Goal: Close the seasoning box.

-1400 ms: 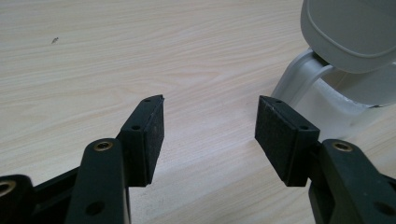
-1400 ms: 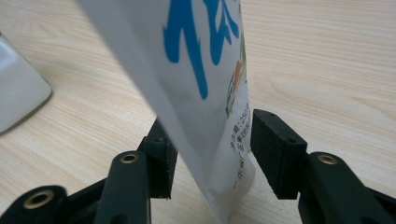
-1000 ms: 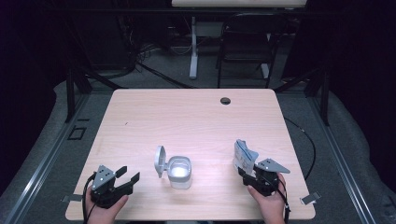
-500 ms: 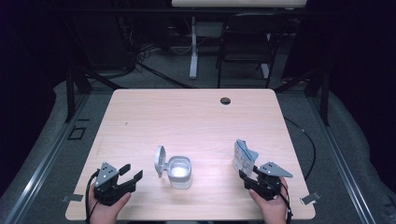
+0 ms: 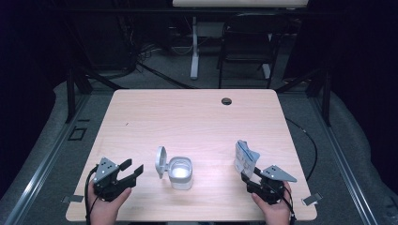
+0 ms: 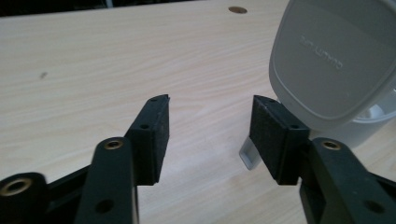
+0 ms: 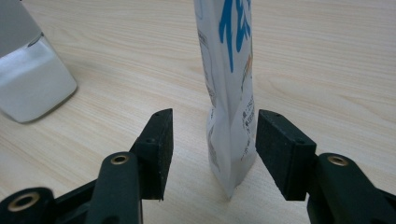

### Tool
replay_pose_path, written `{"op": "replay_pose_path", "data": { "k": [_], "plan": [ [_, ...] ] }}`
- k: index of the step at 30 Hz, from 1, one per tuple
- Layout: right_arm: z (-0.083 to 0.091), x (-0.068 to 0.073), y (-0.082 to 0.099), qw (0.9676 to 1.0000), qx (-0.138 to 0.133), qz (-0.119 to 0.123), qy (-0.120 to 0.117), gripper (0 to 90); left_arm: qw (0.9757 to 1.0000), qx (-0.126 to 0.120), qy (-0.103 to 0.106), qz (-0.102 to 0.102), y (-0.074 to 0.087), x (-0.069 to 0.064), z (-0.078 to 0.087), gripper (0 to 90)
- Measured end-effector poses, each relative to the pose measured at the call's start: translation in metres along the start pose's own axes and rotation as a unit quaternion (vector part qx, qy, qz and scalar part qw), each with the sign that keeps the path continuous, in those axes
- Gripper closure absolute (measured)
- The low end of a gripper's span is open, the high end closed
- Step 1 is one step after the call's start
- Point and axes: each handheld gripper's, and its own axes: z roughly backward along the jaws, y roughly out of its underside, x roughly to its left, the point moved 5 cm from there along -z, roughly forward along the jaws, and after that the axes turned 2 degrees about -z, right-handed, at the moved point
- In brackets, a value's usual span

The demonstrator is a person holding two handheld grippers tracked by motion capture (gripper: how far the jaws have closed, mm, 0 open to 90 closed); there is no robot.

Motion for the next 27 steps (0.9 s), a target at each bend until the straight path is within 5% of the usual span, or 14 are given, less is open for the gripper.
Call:
{"op": "replay_pose_path", "data": {
  "k": [18,27],
  "plan": [
    [0.007,0.004,-0.001,1.0000,-0.004,0.008,0.000,45.7,0.9984,0.013,0.046,-0.031,-0.014,-0.020,-0.002,89.0],
    [0.011,0.002,0.001,1.0000,-0.006,0.001,0.007,45.7,0.9973,0.011,0.062,-0.038,-0.021,-0.030,-0.006,90.0]
  ]
}}
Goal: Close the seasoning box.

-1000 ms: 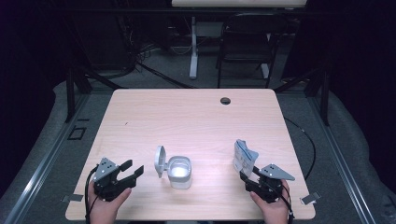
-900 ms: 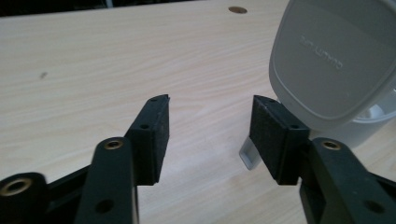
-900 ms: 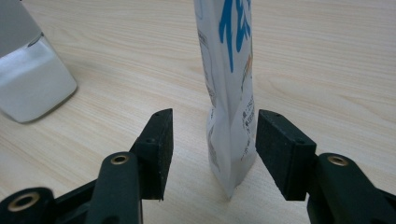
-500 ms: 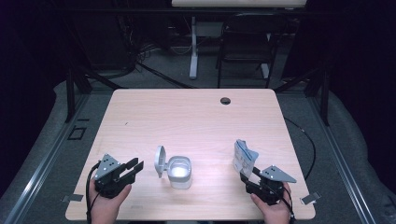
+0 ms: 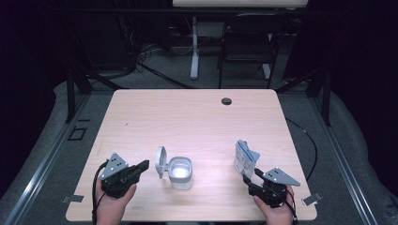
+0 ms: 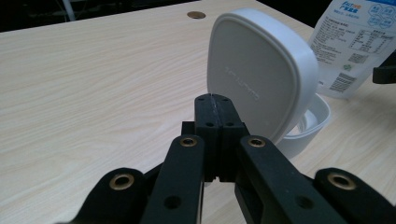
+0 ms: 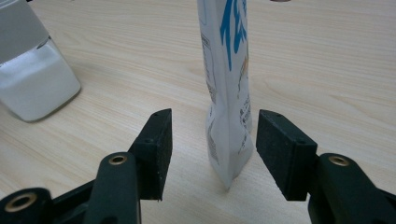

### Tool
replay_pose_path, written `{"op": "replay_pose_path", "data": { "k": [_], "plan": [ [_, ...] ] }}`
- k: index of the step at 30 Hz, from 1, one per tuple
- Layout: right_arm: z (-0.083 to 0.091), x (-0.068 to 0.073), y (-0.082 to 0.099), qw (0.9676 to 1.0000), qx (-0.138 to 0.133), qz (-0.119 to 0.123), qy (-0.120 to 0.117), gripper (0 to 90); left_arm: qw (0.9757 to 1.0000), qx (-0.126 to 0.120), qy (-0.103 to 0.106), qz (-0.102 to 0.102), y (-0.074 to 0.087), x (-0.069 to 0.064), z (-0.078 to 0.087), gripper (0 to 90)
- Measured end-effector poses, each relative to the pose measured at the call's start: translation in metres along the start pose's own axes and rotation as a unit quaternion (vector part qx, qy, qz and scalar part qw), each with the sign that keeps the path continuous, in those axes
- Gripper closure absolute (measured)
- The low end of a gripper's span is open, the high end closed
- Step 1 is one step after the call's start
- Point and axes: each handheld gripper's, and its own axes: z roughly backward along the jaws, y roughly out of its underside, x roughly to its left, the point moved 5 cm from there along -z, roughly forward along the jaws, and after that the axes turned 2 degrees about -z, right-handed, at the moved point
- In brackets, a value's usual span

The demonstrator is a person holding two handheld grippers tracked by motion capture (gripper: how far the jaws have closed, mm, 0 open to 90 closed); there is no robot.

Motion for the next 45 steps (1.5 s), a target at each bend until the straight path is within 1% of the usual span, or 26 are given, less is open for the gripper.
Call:
{"op": "replay_pose_path", "data": {
  "k": [1,3,4,6,7,9,11,14,17,18,20,25,27,28,31,33,36,39,41,45],
  "plan": [
    [-0.001,0.001,0.000,1.0000,-0.007,-0.004,-0.001,45.7,1.0000,0.001,0.002,-0.002,-0.001,-0.001,-0.001,90.0],
    [0.001,0.000,0.001,1.0000,-0.001,-0.001,0.001,45.7,1.0000,0.001,0.005,-0.004,-0.002,-0.003,-0.002,90.0],
    [0.001,0.000,0.001,1.0000,0.000,-0.001,0.002,45.7,1.0000,-0.002,0.007,-0.002,-0.003,-0.005,-0.003,90.0],
    [0.002,0.000,0.001,1.0000,-0.001,-0.001,0.002,45.7,0.9999,-0.001,0.009,-0.005,-0.004,-0.007,-0.004,90.0],
    [0.001,0.000,0.001,1.0000,-0.007,-0.003,0.002,45.7,0.9999,-0.003,0.011,-0.004,-0.004,-0.008,-0.005,90.0],
    [0.002,0.001,0.002,1.0000,-0.001,0.000,0.002,45.5,0.9999,-0.003,0.013,-0.003,-0.004,-0.009,-0.006,90.0],
    [0.003,0.001,0.002,1.0000,-0.005,-0.001,0.002,45.4,0.9999,-0.004,0.015,-0.005,-0.005,-0.011,-0.008,90.0],
    [0.004,0.000,0.003,1.0000,-0.001,0.006,0.004,45.5,0.9998,-0.004,0.017,-0.006,-0.007,-0.013,-0.010,90.0],
    [0.004,0.000,0.004,1.0000,-0.007,0.002,0.005,45.5,0.9998,-0.005,0.020,-0.006,-0.009,-0.015,-0.012,90.0],
    [0.005,0.000,0.004,1.0000,-0.003,0.003,0.006,45.5,0.9997,-0.006,0.020,-0.007,-0.010,-0.017,-0.013,90.0],
    [0.005,-0.001,0.004,1.0000,-0.004,0.000,0.006,45.5,0.9997,-0.007,0.023,-0.009,-0.011,-0.019,-0.014,90.0],
    [0.006,-0.001,0.005,1.0000,-0.002,-0.002,0.006,45.4,0.9994,-0.003,0.033,-0.010,-0.009,-0.026,-0.020,90.0],
    [0.007,-0.001,0.005,1.0000,-0.002,-0.004,0.007,45.2,0.9992,0.004,0.036,-0.015,-0.008,-0.028,-0.022,90.0],
    [0.007,-0.001,0.006,1.0000,-0.001,-0.004,0.008,45.2,0.9991,0.001,0.038,-0.015,-0.008,-0.030,-0.024,90.0],
    [0.008,-0.001,0.006,1.0000,-0.001,-0.003,0.008,45.1,0.9990,0.004,0.042,-0.017,-0.007,-0.032,-0.025,90.0],
    [0.008,-0.001,0.006,0.9999,-0.002,-0.006,0.010,45.1,0.9989,0.006,0.044,-0.017,-0.007,-0.033,-0.026,90.0],
    [0.008,-0.001,0.006,1.0000,-0.001,-0.003,0.009,45.1,0.9988,0.006,0.044,-0.018,-0.007,-0.032,-0.026,90.0],
    [0.008,-0.001,0.006,0.9999,0.000,-0.004,0.010,45.1,0.9990,0.007,0.041,-0.017,-0.006,-0.031,-0.026,90.0],
    [0.008,0.000,0.006,0.9999,-0.002,-0.008,0.006,45.1,0.9990,0.007,0.041,-0.018,-0.006,-0.030,-0.025,90.0],
    [0.009,0.002,0.005,1.0000,-0.001,-0.005,0.005,45.0,0.9991,0.010,0.038,-0.015,-0.003,-0.027,-0.024,90.0]
  ]
}}
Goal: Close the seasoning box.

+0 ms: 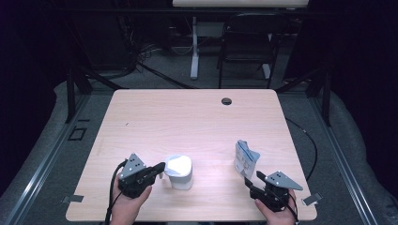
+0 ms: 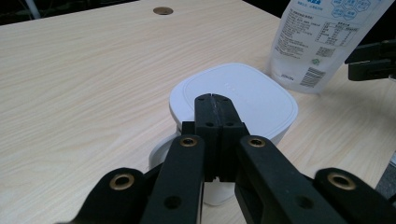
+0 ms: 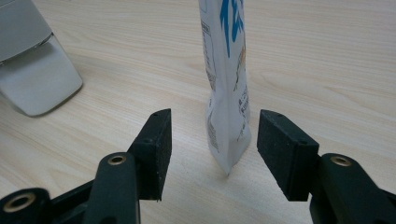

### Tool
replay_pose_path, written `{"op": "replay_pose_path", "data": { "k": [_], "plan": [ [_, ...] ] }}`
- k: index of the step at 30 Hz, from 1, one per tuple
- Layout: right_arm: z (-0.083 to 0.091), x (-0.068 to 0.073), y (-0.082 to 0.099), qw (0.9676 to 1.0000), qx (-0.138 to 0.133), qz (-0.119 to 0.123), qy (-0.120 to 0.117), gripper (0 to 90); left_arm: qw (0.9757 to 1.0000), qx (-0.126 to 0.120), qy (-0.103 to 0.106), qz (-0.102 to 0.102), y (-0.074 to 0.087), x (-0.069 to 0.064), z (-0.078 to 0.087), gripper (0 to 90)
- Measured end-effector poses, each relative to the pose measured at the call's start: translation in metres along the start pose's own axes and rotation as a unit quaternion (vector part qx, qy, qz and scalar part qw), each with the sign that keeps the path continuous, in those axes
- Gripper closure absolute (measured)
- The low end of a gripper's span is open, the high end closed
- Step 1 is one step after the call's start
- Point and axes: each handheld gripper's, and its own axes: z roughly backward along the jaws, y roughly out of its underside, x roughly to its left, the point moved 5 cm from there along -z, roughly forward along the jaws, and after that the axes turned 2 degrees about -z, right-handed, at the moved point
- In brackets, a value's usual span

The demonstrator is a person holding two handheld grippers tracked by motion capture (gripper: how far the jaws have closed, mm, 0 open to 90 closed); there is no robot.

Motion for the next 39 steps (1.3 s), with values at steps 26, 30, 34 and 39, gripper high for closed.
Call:
{"op": "replay_pose_path", "data": {
  "k": [26,30,34,39],
  "plan": [
    [0.005,-0.002,0.006,1.0000,0.007,0.006,0.002,44.4,0.9979,0.010,-0.044,0.045,0.034,0.040,0.022,90.0],
    [0.005,-0.004,0.007,1.0000,0.007,0.005,0.002,43.9,0.9973,0.013,-0.048,0.054,0.041,0.043,0.021,90.0],
    [0.004,-0.004,0.008,0.9999,0.009,0.006,0.001,43.4,0.9966,0.015,-0.055,0.059,0.049,0.046,0.021,90.0],
    [0.004,-0.003,0.010,0.9999,0.009,0.007,0.001,43.2,0.9961,0.020,-0.057,0.064,0.056,0.048,0.020,90.0]
  ]
}}
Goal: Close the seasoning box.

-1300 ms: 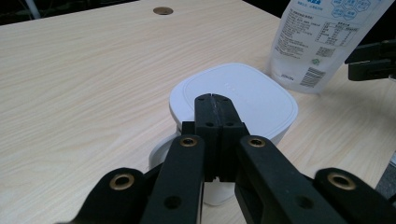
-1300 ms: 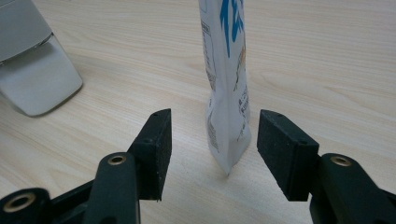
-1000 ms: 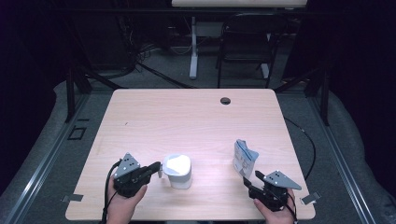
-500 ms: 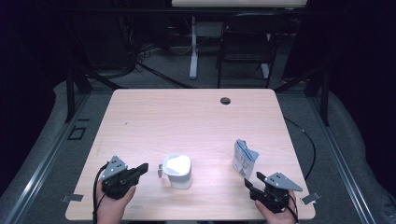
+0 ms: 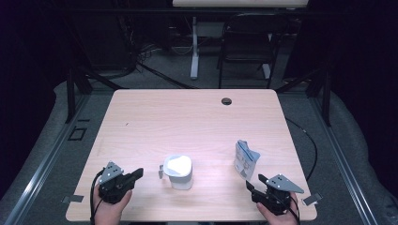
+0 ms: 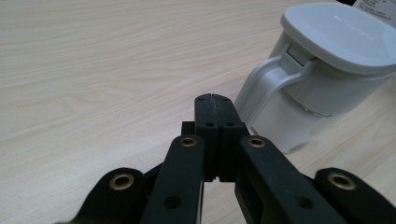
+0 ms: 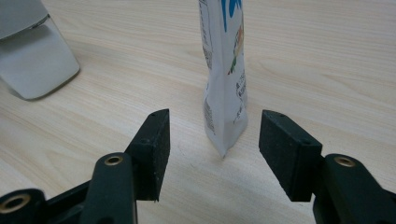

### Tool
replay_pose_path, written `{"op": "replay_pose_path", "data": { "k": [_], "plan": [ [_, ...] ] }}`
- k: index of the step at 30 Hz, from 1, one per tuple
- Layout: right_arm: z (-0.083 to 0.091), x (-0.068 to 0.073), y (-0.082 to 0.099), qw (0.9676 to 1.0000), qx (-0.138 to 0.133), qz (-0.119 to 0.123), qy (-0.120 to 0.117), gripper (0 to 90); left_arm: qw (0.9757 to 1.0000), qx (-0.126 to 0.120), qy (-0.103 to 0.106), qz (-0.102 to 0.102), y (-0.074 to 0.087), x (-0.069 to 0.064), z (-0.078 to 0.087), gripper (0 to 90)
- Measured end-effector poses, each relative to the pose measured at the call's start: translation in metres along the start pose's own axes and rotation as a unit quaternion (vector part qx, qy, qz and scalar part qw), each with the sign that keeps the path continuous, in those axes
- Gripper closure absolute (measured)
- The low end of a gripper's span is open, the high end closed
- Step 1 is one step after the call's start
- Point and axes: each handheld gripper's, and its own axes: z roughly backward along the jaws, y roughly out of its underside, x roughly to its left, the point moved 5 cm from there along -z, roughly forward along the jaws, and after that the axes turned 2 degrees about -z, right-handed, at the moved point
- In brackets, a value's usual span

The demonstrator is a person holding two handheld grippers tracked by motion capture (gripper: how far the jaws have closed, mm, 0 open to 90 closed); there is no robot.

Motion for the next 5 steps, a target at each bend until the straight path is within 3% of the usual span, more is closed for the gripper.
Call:
{"op": "replay_pose_path", "data": {
  "k": [3,5],
  "plan": [
    [0.0013,-0.0002,0.0004,1.0000,0.001,0.000,0.002,42.5,1.0000,0.000,-0.004,-0.002,0.0023,0.0007,0.0003,89.3],
    [0.0030,-0.0007,0.0007,1.0000,0.000,-0.003,0.005,42.4,0.9999,-0.005,-0.010,-0.003,0.0032,0.0020,0.0014,81.6]
  ]
}}
